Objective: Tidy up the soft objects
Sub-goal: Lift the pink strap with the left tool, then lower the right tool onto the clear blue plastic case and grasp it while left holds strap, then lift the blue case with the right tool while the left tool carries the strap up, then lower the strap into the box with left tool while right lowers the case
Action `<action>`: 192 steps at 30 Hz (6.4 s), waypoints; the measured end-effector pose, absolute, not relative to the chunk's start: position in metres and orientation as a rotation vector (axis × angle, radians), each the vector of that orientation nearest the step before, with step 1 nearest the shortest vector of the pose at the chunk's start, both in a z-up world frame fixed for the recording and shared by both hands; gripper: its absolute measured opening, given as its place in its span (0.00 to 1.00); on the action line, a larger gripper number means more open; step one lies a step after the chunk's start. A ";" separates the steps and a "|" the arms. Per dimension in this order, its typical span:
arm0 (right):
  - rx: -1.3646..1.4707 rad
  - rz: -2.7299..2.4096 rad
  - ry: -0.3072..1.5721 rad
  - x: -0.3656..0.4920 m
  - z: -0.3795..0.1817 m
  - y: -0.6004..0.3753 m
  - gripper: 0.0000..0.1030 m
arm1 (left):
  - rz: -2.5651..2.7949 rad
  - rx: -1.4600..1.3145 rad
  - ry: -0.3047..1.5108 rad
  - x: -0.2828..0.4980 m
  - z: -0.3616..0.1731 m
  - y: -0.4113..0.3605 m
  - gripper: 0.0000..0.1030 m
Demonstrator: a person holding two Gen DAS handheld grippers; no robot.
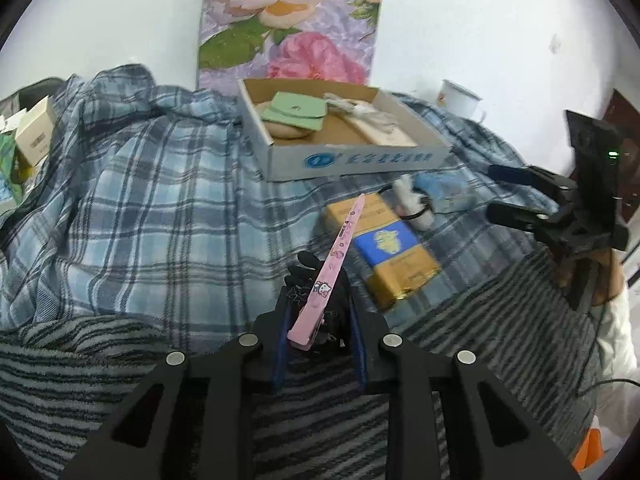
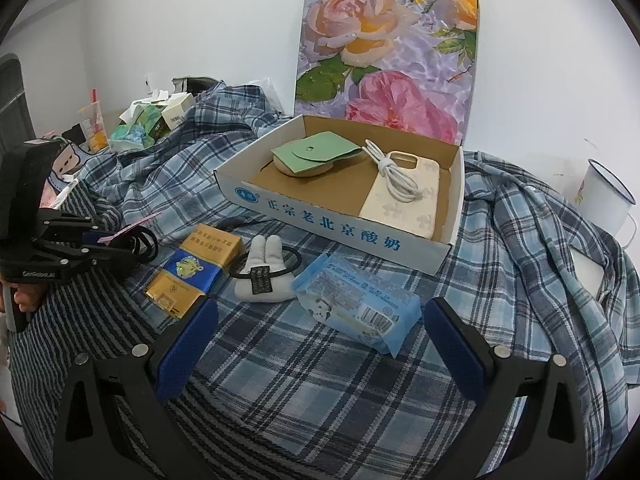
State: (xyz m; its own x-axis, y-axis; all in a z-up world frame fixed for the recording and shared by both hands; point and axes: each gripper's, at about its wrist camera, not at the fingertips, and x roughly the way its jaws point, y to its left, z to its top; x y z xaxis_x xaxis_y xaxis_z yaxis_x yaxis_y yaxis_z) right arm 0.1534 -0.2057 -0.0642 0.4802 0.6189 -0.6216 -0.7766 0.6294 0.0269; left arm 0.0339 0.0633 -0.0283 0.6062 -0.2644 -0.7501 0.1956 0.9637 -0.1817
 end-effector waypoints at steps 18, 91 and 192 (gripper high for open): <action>-0.296 0.835 0.785 0.190 -0.080 -0.185 0.99 | -0.298 -0.098 0.831 0.027 -0.022 0.064 0.26; -0.386 0.882 0.529 0.158 -0.019 -0.185 0.39 | -0.185 -0.068 0.658 0.014 0.026 0.065 0.26; -0.091 0.752 0.320 0.251 0.067 -0.165 0.40 | -0.200 -0.001 0.567 0.209 0.101 -0.003 0.26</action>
State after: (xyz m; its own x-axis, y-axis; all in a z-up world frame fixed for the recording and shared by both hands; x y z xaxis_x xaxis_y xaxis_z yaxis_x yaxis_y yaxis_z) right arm 0.2508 -0.1652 0.0670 0.6843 0.6562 -0.3179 -0.6839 0.7289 0.0324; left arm 0.2091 -0.0033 0.1009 0.8248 -0.1880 -0.5333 0.1877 0.9807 -0.0555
